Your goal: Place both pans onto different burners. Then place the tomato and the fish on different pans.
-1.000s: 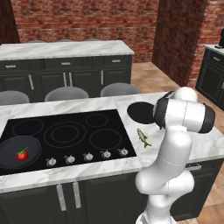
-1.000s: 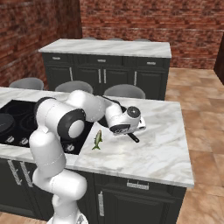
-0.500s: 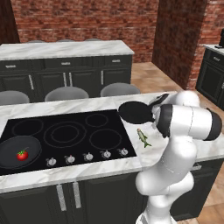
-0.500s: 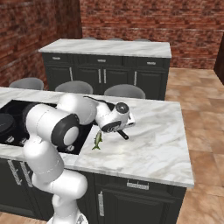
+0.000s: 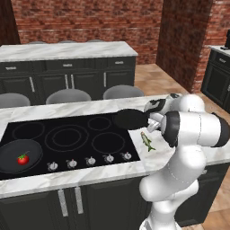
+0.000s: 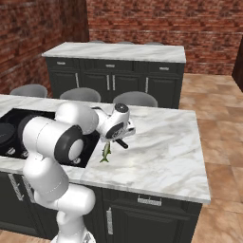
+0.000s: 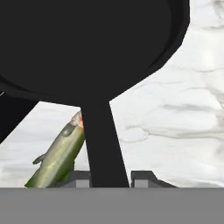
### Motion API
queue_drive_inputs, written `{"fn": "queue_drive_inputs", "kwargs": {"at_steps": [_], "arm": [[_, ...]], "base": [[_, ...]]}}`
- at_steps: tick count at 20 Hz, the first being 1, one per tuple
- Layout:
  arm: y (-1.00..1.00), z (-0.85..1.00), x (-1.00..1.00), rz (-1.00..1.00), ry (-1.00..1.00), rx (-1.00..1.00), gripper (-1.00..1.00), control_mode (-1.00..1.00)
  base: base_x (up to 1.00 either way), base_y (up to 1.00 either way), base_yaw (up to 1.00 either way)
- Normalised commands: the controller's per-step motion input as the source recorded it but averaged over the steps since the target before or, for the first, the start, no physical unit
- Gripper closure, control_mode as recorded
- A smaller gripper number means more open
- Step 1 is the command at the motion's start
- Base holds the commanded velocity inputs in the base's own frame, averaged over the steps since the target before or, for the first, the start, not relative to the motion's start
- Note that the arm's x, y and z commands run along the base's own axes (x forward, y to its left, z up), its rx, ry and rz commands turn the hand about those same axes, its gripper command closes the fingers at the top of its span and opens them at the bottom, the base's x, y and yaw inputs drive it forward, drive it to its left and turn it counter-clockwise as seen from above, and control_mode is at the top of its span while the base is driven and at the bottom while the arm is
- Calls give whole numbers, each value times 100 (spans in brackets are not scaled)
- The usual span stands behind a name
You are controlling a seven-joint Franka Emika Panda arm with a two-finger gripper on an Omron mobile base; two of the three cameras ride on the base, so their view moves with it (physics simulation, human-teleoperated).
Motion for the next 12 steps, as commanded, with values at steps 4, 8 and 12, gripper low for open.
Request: {"fn": "queue_drive_inputs", "kwargs": {"at_steps": [4, 8, 12], "arm": [[19, -7, -32, 14, 2, 0, 100, -100], [16, -19, -33, 14, 0, 0, 100, -100], [24, -24, -23, 15, 0, 0, 100, -100]], "base": [[0, 0, 0], [0, 0, 0], [0, 0, 0]]}}
